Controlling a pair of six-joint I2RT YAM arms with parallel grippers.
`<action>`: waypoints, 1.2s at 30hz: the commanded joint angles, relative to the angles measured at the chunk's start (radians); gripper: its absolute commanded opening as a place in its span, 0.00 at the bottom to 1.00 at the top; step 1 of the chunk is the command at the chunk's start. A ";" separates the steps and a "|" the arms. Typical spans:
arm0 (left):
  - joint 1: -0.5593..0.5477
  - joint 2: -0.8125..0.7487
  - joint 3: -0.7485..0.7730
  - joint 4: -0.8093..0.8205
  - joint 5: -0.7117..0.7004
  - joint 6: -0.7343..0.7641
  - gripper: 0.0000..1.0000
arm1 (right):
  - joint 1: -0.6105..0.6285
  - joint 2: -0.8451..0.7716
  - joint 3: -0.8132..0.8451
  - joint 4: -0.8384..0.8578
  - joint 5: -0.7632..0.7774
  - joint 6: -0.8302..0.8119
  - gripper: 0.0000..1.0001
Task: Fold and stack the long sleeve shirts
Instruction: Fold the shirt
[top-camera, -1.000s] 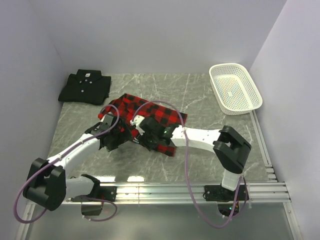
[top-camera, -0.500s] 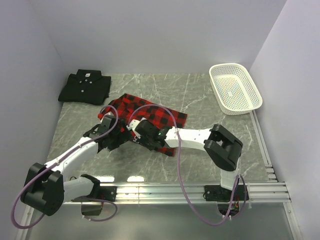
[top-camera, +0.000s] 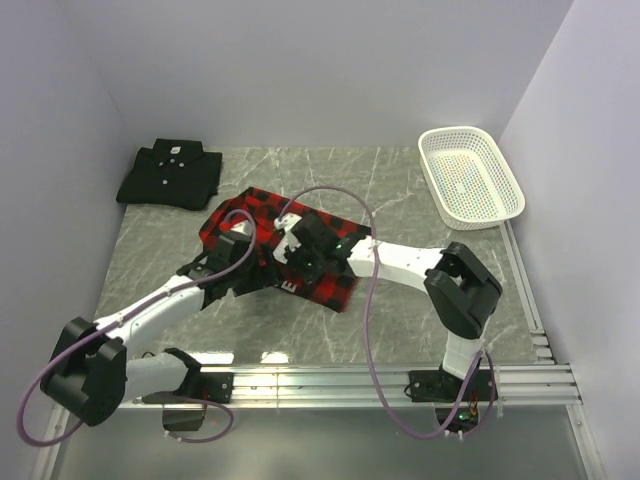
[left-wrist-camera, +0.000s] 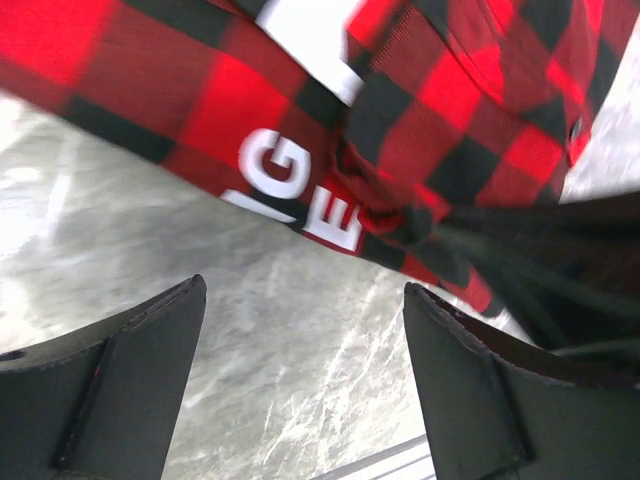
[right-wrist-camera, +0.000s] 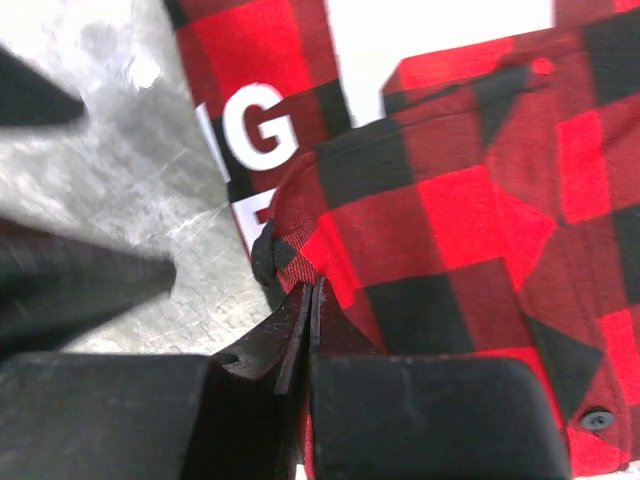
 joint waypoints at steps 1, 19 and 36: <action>-0.054 0.046 0.065 0.057 -0.007 0.063 0.84 | -0.047 -0.073 -0.027 0.060 -0.104 0.072 0.00; -0.207 0.275 0.240 -0.003 -0.272 0.125 0.80 | -0.097 -0.103 -0.063 0.095 -0.250 0.158 0.00; -0.207 0.373 0.286 -0.218 -0.533 0.021 0.71 | -0.099 -0.112 -0.077 0.101 -0.301 0.166 0.01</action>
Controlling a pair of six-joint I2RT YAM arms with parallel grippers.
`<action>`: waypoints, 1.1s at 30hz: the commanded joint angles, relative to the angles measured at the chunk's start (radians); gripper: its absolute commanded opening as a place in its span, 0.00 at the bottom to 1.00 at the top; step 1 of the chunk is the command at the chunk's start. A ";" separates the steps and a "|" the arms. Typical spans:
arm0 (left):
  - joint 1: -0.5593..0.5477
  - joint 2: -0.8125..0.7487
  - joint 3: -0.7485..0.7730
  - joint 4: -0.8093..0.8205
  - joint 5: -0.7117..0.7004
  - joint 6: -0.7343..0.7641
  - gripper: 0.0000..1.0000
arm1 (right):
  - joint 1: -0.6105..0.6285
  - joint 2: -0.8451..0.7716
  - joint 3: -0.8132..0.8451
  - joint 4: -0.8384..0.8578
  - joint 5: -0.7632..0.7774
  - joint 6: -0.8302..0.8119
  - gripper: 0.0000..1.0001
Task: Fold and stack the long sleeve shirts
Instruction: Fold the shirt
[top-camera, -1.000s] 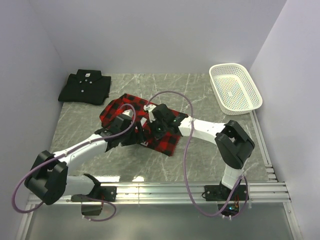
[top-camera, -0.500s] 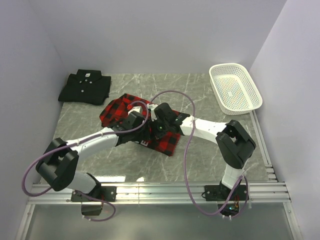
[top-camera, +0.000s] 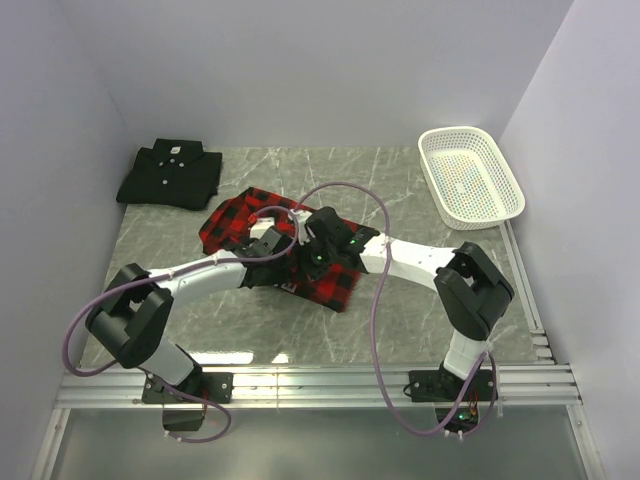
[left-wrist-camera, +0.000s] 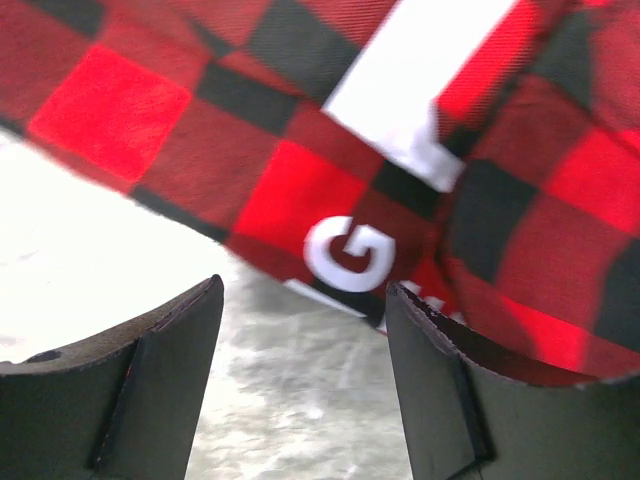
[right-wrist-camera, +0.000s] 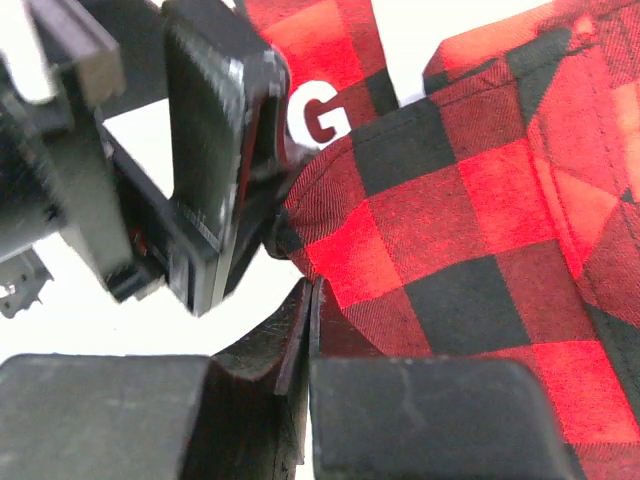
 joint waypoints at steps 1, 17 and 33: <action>-0.002 -0.010 0.027 -0.085 -0.103 -0.063 0.71 | 0.005 -0.046 -0.003 0.032 -0.045 0.005 0.02; 0.075 -0.393 -0.054 -0.062 0.028 -0.175 0.82 | 0.009 -0.021 0.069 -0.095 -0.118 -0.029 0.53; 0.074 -0.059 0.066 0.233 0.657 -0.263 0.23 | -0.231 -0.169 -0.290 0.154 -0.479 0.336 0.53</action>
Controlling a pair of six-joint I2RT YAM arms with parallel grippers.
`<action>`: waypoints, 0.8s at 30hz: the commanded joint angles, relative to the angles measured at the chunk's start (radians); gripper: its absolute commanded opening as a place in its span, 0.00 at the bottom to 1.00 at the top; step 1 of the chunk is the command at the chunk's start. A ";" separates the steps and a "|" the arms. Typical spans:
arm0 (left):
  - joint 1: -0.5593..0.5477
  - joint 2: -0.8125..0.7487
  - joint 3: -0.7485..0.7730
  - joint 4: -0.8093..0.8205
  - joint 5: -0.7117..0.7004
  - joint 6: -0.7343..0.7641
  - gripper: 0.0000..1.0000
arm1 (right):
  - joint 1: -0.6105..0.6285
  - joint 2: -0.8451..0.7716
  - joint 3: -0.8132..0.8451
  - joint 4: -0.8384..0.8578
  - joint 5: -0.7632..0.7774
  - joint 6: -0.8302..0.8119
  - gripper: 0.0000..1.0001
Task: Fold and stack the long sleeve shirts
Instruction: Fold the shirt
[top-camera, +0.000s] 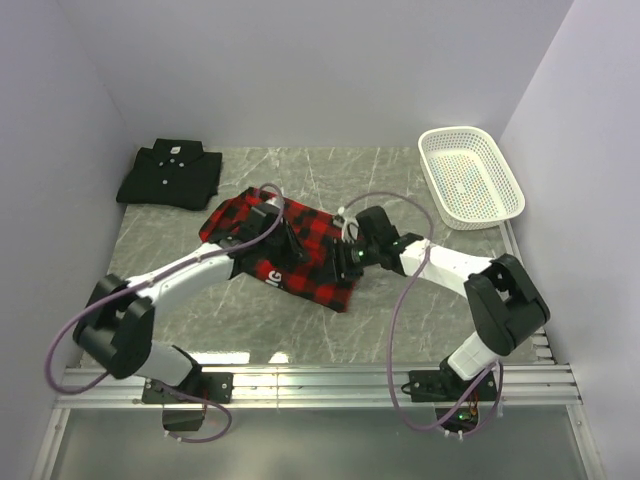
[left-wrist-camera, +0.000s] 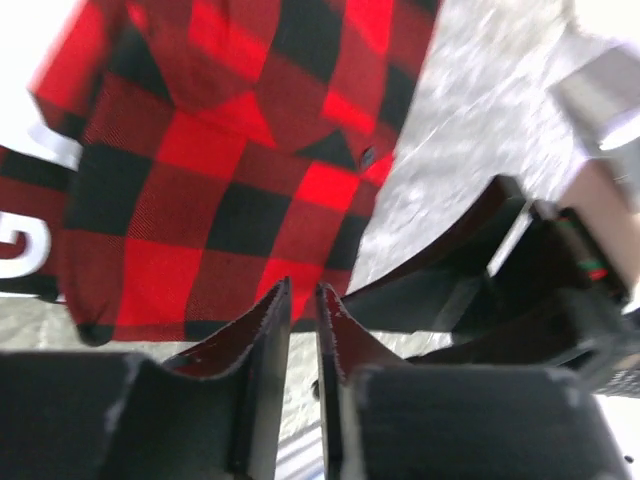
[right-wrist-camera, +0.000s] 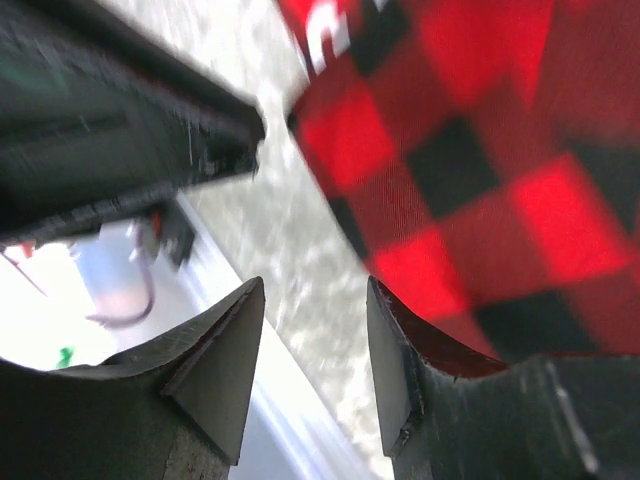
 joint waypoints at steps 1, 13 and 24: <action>0.003 0.072 -0.011 0.057 0.147 -0.031 0.21 | 0.000 0.054 -0.055 0.069 -0.123 0.098 0.53; 0.146 0.175 -0.158 0.023 0.131 0.055 0.15 | -0.104 0.208 -0.156 0.097 -0.177 0.094 0.52; 0.166 0.068 -0.112 -0.050 0.017 0.120 0.18 | -0.222 -0.022 -0.063 0.043 -0.177 0.055 0.51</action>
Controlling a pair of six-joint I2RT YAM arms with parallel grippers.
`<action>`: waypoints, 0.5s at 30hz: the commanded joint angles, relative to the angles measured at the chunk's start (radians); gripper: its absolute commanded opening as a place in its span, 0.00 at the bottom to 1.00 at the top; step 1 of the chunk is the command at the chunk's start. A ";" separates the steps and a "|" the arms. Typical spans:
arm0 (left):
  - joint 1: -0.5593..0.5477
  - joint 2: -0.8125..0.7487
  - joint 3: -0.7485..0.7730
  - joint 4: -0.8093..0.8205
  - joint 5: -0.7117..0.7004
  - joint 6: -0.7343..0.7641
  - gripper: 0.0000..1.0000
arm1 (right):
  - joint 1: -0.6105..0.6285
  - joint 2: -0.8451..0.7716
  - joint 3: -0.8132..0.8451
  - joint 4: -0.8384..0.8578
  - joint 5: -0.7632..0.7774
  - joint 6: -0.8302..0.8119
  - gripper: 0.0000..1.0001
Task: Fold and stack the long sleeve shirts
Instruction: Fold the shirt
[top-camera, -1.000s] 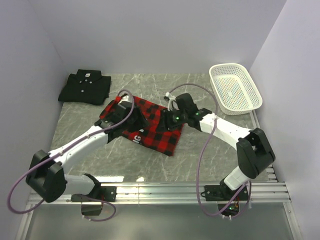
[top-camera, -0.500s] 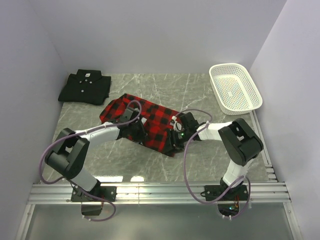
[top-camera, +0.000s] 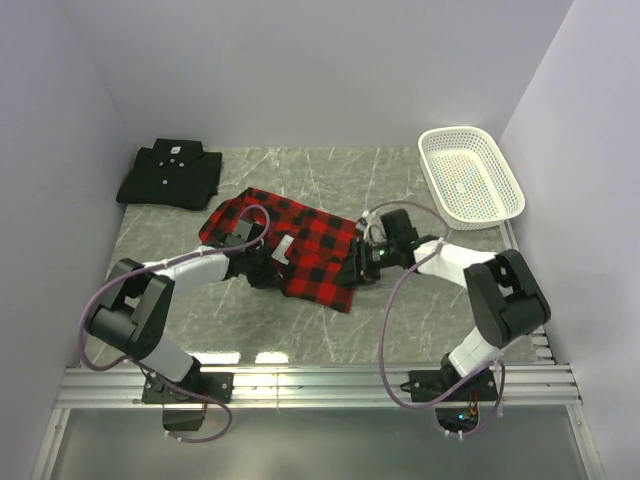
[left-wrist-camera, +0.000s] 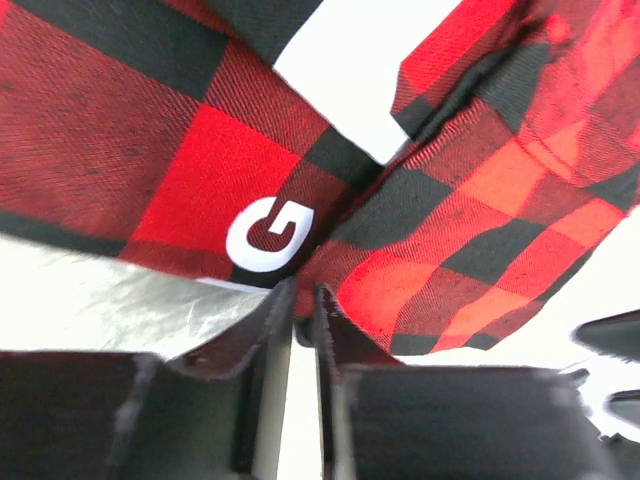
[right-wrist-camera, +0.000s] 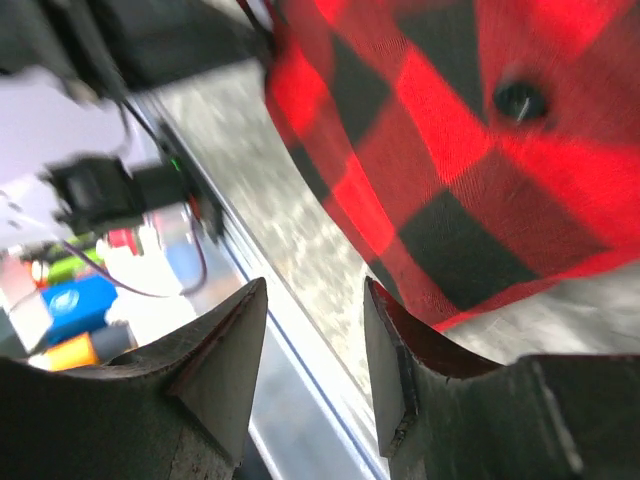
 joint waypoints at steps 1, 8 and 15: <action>0.006 -0.079 0.051 -0.036 -0.075 0.057 0.22 | -0.102 -0.073 0.074 0.056 0.045 0.014 0.50; 0.004 -0.094 0.054 -0.022 -0.118 0.074 0.24 | -0.213 0.122 0.166 0.367 0.108 0.225 0.49; 0.006 -0.209 0.040 -0.037 -0.197 0.109 0.30 | -0.241 0.310 0.154 0.561 0.260 0.391 0.49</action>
